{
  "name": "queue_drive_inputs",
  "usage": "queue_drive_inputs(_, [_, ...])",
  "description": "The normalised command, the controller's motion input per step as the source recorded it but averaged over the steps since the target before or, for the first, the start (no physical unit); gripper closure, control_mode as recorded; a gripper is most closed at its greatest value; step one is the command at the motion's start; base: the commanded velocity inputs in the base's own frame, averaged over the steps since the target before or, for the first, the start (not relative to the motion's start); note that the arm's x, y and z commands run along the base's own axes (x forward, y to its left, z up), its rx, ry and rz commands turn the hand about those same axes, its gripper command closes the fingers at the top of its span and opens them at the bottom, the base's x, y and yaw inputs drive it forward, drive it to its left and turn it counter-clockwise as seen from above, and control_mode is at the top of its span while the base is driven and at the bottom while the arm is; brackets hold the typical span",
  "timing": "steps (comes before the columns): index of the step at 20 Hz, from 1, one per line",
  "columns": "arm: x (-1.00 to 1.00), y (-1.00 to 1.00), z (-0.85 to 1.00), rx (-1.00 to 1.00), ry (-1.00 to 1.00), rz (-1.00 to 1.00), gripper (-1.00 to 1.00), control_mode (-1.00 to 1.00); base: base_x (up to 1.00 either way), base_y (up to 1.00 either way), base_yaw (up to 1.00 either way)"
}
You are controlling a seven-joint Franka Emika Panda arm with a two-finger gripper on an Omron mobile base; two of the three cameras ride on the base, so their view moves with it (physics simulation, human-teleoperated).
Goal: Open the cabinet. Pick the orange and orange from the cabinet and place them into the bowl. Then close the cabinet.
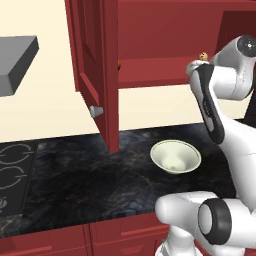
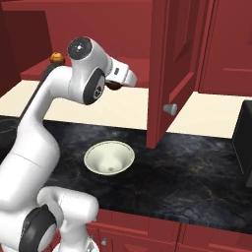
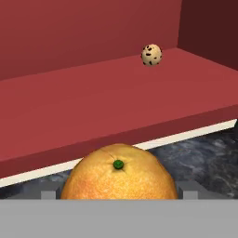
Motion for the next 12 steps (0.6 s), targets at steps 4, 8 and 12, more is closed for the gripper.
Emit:
queue_drive_inputs(4, [-0.63,0.36,-0.33,0.00,0.02,0.08,1.00,-1.00,0.00,0.00,0.00])
queue_drive_inputs(8, [-0.51,0.34,-0.34,0.00,0.15,0.05,1.00,-1.00,0.00,0.00,0.00])
queue_drive_inputs(12, [-0.24,0.29,-0.32,0.00,0.22,0.02,1.00,-1.00,0.00,0.00,0.00])
